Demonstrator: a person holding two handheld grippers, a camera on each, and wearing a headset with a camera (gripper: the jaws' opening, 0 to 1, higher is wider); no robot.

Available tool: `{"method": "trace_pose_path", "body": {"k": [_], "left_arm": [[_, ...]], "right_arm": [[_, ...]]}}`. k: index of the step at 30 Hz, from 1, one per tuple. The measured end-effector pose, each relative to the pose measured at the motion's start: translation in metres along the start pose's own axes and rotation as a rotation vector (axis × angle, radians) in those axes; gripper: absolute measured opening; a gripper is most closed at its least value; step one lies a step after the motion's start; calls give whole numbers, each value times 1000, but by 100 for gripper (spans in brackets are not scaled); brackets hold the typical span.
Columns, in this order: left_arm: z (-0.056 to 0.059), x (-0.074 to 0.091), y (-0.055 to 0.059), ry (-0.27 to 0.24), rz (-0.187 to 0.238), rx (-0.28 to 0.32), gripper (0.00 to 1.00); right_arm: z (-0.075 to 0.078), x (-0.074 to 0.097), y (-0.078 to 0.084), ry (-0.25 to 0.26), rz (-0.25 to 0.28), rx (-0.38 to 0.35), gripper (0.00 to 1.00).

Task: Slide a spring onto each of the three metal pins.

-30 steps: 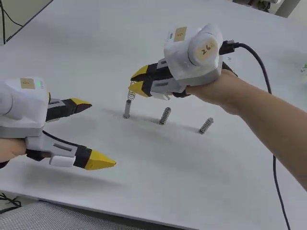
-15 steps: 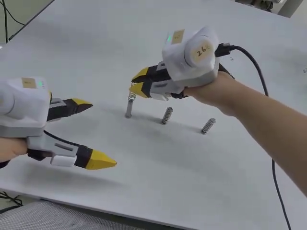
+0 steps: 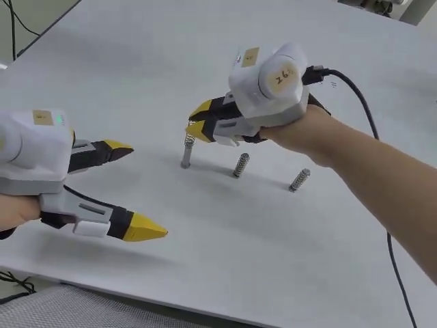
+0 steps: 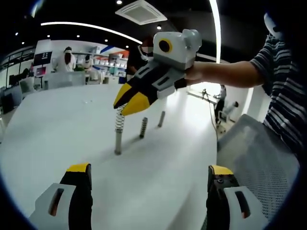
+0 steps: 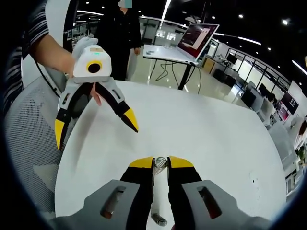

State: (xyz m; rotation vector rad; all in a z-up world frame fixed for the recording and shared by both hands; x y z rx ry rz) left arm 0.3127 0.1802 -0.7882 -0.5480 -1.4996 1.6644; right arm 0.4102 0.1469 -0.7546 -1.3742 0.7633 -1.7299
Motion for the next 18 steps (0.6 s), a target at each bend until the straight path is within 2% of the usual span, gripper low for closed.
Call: {"method": "trace_pose_path", "body": {"k": [8, 18], "left_arm": [[1, 0, 1, 0, -1, 5, 97], [-1, 1, 2, -3, -5, 5, 96]], "right_arm": [[-1, -4, 8, 1, -13, -15, 8], [-3, -17, 26, 3, -45, -37, 8]]}}
Point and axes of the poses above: the centre of the closed fingertips' face, and the gripper's own axes: x roughly backward along the fingers, z roughly to its right, y roughly out of its underside, the point moved 2 cm from there along x, roughly backward along the fingers, and after that the axes turned 11 degrees about z, right-handed, at the moved point
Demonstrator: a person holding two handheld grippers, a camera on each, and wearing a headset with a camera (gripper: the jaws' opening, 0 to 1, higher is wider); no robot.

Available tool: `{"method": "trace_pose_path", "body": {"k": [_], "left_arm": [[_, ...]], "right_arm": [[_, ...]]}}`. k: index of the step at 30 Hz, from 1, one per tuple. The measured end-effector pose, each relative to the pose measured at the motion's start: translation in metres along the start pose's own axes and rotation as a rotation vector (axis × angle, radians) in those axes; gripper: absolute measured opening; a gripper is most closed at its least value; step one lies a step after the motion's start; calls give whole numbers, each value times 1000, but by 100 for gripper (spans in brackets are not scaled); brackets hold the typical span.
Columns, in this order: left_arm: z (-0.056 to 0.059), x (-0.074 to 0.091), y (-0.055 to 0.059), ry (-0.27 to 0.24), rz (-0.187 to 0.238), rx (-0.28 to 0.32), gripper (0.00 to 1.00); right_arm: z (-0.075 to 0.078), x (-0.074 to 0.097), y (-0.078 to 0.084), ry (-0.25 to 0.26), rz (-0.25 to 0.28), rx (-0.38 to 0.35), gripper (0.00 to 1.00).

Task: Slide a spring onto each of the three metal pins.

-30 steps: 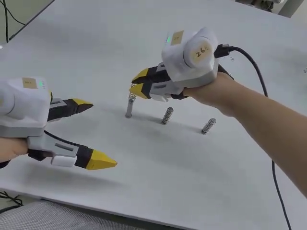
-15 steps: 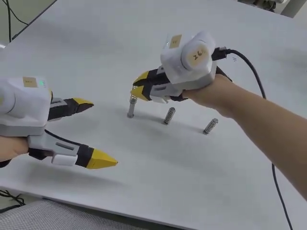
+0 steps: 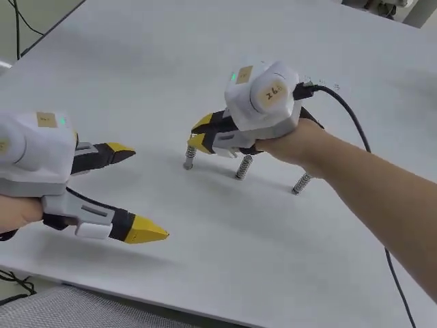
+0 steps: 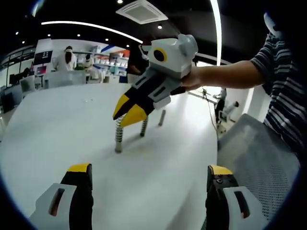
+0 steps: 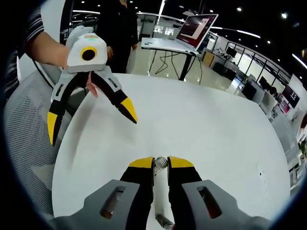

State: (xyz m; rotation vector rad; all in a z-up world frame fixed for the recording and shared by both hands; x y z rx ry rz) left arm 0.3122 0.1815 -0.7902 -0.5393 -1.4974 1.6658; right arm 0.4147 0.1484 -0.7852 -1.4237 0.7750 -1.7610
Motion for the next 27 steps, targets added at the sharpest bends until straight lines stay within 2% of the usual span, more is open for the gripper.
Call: {"method": "trace_pose_path", "body": {"k": [9, 21, 27], "left_arm": [[0, -1, 1, 1, -4, 0, 96], [-1, -1, 1, 0, -5, 2, 95], [-1, -1, 1, 2, -6, 3, 95]], "right_arm": [[-4, -7, 10, -13, -32, 4, 8], [-18, -6, 10, -21, -56, -2, 8], [-17, -5, 8, -14, -49, -13, 8]]}}
Point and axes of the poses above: the centre of the closed fingertips' face, and the gripper's own axes: x roughly backward along the fingers, z roughly to its right, y roughly out of its underside, the point moved 2 cm from there along x, roughly backward along the fingers, and after that the axes turned 11 degrees about z, right-handed, at the moved point
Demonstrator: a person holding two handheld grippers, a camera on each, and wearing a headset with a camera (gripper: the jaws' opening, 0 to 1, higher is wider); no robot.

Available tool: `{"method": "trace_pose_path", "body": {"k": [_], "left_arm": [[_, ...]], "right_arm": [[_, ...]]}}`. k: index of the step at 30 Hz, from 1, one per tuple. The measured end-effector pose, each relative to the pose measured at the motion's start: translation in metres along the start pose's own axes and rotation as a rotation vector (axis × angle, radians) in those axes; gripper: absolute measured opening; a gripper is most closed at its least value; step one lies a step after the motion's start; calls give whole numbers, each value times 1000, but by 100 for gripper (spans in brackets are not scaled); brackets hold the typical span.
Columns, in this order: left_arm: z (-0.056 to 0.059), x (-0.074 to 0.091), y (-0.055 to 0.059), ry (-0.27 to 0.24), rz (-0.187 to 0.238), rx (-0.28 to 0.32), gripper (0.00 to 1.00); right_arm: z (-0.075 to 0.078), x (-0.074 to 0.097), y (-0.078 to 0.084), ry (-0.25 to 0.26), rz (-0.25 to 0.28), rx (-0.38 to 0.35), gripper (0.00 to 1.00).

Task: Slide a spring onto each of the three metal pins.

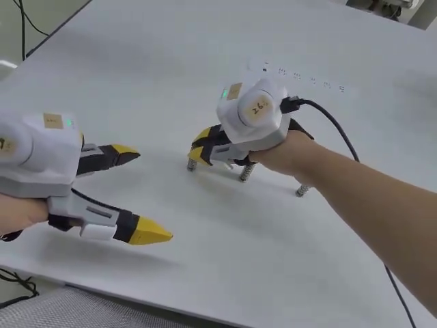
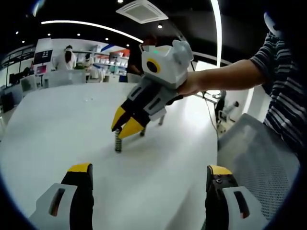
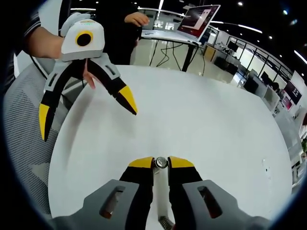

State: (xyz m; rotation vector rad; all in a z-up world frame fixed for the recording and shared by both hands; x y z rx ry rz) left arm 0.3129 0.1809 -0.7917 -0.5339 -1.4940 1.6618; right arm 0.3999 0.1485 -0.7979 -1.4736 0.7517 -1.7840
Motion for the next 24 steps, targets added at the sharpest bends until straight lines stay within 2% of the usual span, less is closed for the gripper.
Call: {"method": "trace_pose_path", "body": {"k": [11, 17, 24], "left_arm": [[0, -3, -6, 6, -6, -10, 95], [0, -5, -14, 6, -5, -19, 95], [-1, -10, -24, 6, 9, -24, 94]], "right_arm": [[9, 4, -2, 26, 15, -1, 14], [14, 17, -10, 63, 90, -62, 16], [12, 41, -11, 113, 166, -124, 20]]}}
Point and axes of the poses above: the centre of the closed fingertips' face, and the gripper's own axes: x roughly backward along the fingers, z roughly to its right, y roughly out of its underside, the point moved 2 cm from there along x, roughly backward along the fingers, and after that the axes turned 11 degrees about z, right-handed, at the moved point
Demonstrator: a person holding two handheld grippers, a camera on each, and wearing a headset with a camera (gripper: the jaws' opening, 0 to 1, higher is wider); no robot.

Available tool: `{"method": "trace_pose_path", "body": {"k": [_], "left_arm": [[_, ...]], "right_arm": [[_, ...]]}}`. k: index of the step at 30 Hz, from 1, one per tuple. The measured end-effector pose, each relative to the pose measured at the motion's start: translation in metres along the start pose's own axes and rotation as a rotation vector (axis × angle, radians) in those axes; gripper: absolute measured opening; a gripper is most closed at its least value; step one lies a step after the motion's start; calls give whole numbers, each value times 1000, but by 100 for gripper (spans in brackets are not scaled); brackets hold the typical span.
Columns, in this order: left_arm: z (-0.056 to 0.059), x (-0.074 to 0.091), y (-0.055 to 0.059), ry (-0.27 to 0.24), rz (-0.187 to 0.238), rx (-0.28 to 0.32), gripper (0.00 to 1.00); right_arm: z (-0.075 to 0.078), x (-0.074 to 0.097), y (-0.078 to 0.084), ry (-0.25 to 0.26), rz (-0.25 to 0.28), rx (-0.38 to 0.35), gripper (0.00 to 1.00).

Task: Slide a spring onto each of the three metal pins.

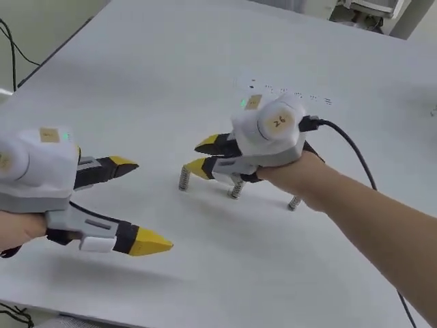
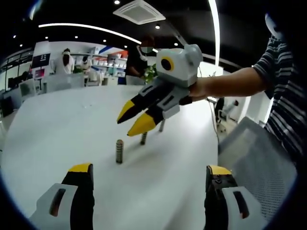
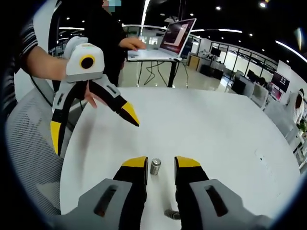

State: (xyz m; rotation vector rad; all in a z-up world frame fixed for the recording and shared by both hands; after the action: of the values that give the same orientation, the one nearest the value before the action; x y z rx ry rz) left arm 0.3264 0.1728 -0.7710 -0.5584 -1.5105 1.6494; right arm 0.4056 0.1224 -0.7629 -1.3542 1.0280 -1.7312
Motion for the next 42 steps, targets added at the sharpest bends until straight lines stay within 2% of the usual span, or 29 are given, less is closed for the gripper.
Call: {"method": "trace_pose_path", "body": {"k": [4, 12, 22, 28, 37, 40, 42], "left_arm": [[1, -2, -3, 2, 0, -1, 94], [3, -6, -10, 7, 16, -10, 95], [4, -8, -18, 2, 40, -12, 98], [6, -9, -20, 6, 39, -23, 98], [8, -7, -21, 4, 42, -30, 98], [8, -4, -23, -3, 52, -33, 98], [6, -3, -22, -10, 47, -42, 98]], "right_arm": [[-3, 13, 0, 19, 43, -36, 25], [-6, 43, 4, 89, 126, -94, 38], [-19, 92, 26, 154, 189, -160, 56], [-23, 119, 41, 213, 210, -201, 66], [-19, 155, 65, 328, 235, -252, 90], [-21, 164, 73, 353, 229, -278, 97], [-24, 170, 78, 354, 226, -294, 99]]}}
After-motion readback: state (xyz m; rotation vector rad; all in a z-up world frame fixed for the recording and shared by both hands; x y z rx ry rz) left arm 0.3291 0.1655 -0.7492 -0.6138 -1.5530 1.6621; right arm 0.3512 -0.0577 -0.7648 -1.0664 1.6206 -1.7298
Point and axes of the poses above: the centre of the closed fingertips' face, and the gripper's own axes: x roughly backward along the fingers, z roughly to its right, y roughly out of its underside, the point moved 2 cm from there along x, roughly backward along the fingers, and after that the axes turned 11 degrees about z, right-handed, at the moved point
